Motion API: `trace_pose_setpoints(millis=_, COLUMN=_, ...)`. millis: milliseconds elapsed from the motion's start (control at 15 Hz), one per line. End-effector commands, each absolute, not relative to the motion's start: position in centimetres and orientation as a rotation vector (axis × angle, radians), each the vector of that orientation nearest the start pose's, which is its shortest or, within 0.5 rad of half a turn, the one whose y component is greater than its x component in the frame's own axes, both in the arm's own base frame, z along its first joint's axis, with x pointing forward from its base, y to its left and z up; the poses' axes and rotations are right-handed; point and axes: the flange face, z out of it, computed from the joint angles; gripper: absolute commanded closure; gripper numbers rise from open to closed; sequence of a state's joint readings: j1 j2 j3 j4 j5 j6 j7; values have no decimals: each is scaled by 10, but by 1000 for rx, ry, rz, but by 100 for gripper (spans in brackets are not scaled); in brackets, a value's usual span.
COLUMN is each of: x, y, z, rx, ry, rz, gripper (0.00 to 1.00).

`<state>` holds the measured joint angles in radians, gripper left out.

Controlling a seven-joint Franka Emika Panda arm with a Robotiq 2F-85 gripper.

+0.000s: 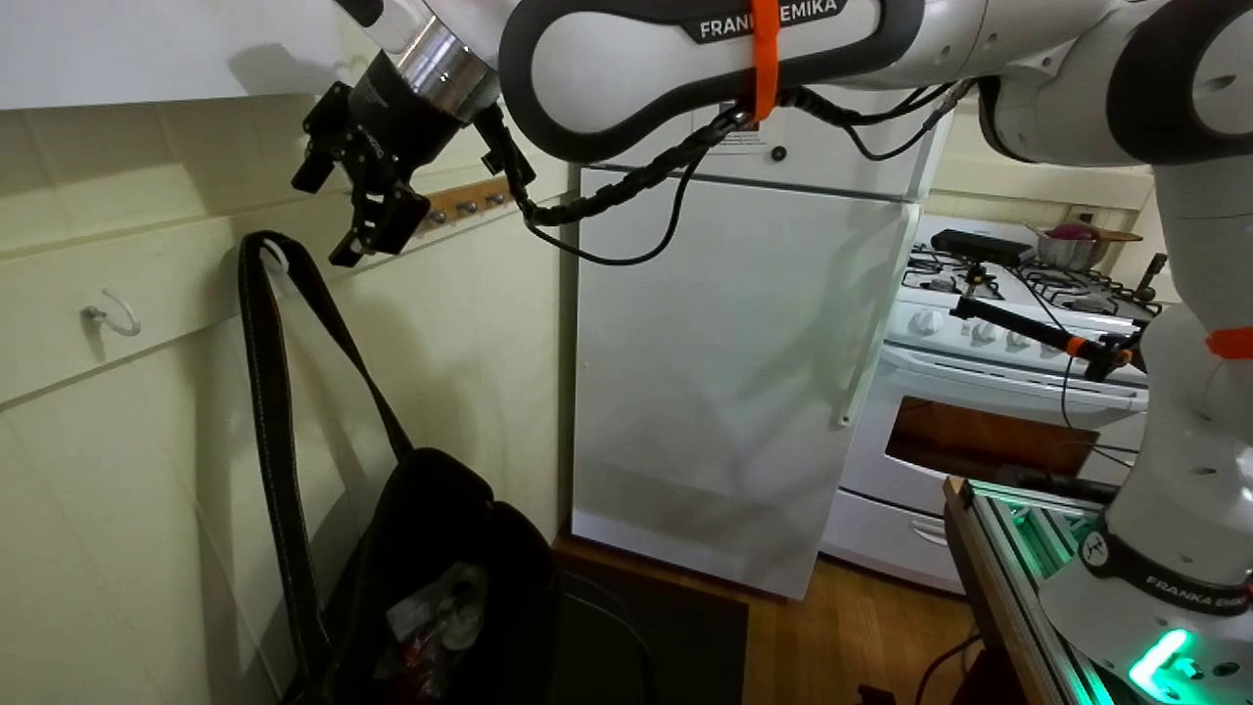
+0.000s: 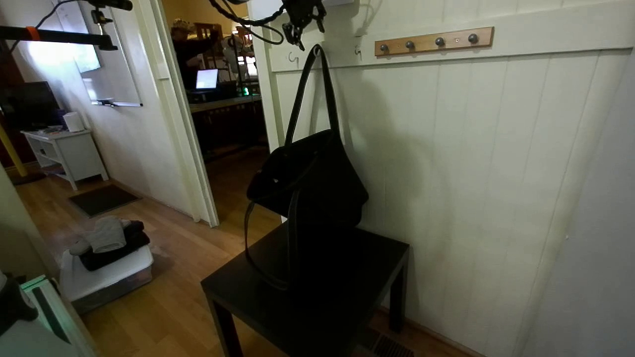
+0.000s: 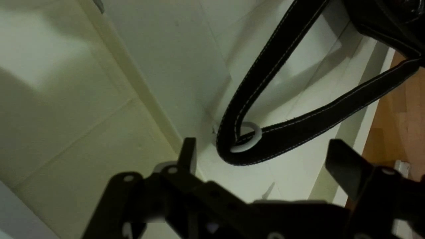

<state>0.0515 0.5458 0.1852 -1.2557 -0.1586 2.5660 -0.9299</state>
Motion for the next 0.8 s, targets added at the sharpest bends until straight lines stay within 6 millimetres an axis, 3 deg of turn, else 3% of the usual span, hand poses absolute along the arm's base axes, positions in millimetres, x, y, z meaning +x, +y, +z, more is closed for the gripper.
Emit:
trace_pose_setpoints(millis=0, x=755, y=123, z=535, rx=-2670, ry=-1700, rz=-1205, gripper=0)
trace_pose_setpoints(millis=467, x=772, y=97, z=514, rx=-2637, ry=-1635, rz=-1199, gripper=0)
trace_pose_setpoints(millis=733, x=781, y=93, z=514, rx=-2598, ry=-1650, rz=-1251, gripper=0)
